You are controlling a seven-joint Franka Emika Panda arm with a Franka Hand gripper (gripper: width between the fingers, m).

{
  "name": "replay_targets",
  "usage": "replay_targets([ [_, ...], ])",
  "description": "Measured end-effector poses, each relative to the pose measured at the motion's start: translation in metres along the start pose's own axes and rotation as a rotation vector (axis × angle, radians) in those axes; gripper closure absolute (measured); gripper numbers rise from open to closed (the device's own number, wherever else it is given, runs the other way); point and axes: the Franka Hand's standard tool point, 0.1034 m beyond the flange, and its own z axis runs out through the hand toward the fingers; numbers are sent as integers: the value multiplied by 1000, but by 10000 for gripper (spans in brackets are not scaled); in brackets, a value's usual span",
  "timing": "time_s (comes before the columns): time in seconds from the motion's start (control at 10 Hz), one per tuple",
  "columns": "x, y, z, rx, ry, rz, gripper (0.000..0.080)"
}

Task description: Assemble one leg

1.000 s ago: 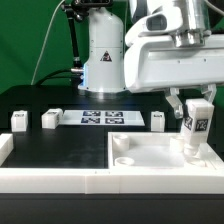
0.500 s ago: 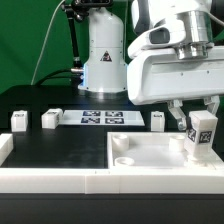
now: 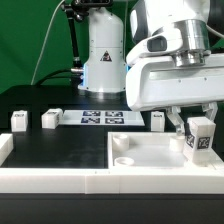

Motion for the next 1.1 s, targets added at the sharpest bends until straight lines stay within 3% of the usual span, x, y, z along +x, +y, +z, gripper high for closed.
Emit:
replay_targets([
  [0.2, 0, 0, 0, -1, 3, -1, 508],
  [0.3, 0, 0, 0, -1, 3, -1, 421],
  [0.4, 0, 0, 0, -1, 3, -1, 238],
  [0.5, 0, 0, 0, -1, 3, -1, 238],
  [0.6, 0, 0, 0, -1, 3, -1, 168],
  [0.8, 0, 0, -1, -1, 3, -1, 154],
  [1.1, 9, 2, -22, -4, 0, -6, 150],
])
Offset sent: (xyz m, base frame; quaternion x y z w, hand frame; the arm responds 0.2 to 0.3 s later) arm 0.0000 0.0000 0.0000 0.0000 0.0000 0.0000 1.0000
